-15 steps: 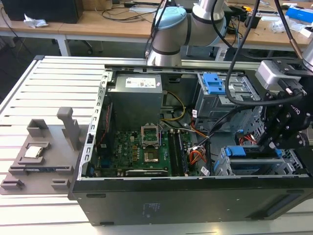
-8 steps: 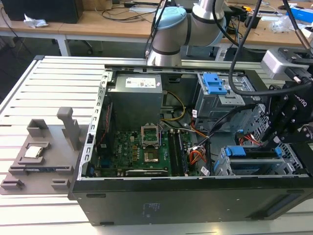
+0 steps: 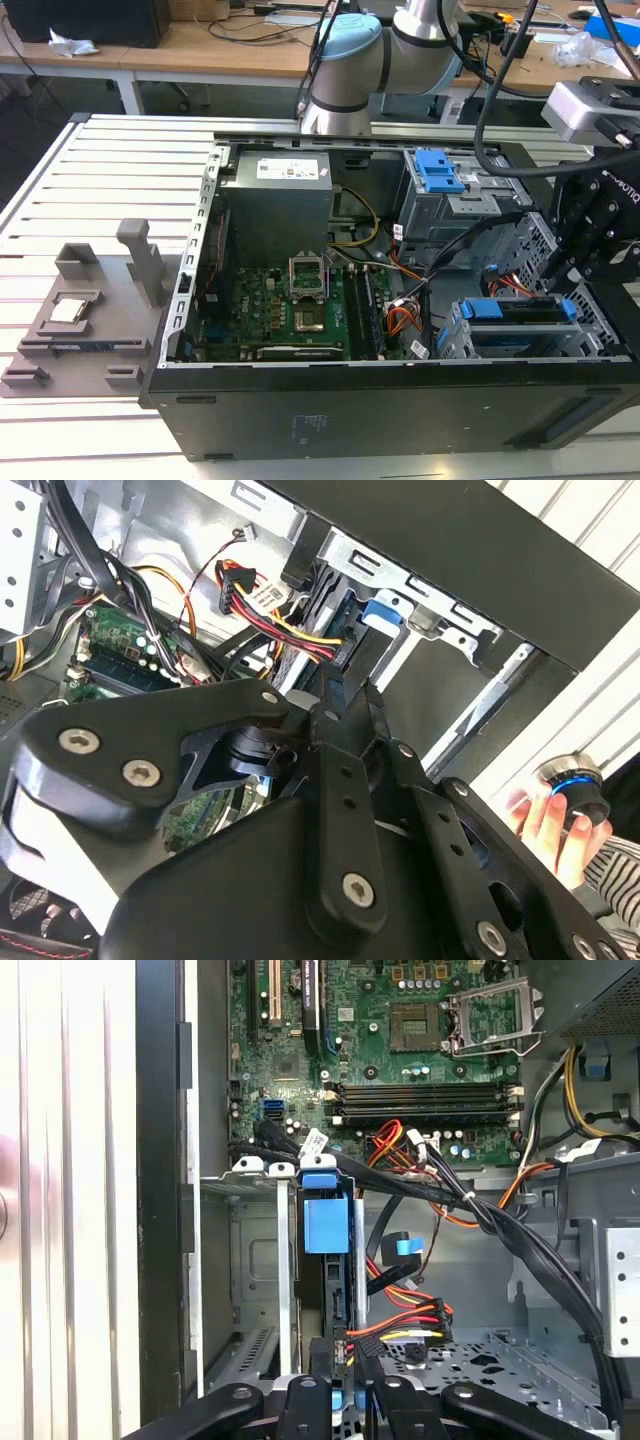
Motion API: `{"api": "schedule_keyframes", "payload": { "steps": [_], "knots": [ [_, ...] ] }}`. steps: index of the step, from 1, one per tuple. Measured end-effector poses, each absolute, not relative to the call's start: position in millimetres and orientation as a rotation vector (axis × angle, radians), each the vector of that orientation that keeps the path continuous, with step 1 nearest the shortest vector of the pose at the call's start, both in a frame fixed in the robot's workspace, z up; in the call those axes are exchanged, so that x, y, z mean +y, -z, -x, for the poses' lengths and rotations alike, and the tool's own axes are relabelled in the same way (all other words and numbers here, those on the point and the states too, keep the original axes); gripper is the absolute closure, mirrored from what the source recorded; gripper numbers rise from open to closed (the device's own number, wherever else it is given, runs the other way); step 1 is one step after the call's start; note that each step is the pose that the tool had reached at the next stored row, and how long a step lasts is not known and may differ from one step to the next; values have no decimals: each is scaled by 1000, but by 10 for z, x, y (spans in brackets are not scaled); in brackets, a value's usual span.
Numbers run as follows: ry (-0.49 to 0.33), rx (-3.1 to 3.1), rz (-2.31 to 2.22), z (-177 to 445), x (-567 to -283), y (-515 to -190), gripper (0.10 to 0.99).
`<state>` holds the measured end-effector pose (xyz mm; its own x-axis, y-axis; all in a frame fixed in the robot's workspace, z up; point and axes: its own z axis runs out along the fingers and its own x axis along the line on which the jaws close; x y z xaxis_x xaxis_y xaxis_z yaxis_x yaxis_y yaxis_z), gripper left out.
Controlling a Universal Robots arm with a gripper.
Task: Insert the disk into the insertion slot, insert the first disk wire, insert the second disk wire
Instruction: 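Insert the first disk wire, then insert the second disk wire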
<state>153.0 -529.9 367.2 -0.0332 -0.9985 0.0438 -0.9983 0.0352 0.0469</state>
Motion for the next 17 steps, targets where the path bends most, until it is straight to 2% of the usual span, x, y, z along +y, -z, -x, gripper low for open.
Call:
{"api": "schedule_keyframes", "payload": {
  "steps": [5, 6, 17],
  "knots": [
    [6, -2213, -2139, -1530, -5299, -3676, 859],
    [6, -2213, -2139, -1530, -5299, -3685, 980],
    [6, -2214, -2139, -1530, -5299, -3739, 980]
  ]
}}
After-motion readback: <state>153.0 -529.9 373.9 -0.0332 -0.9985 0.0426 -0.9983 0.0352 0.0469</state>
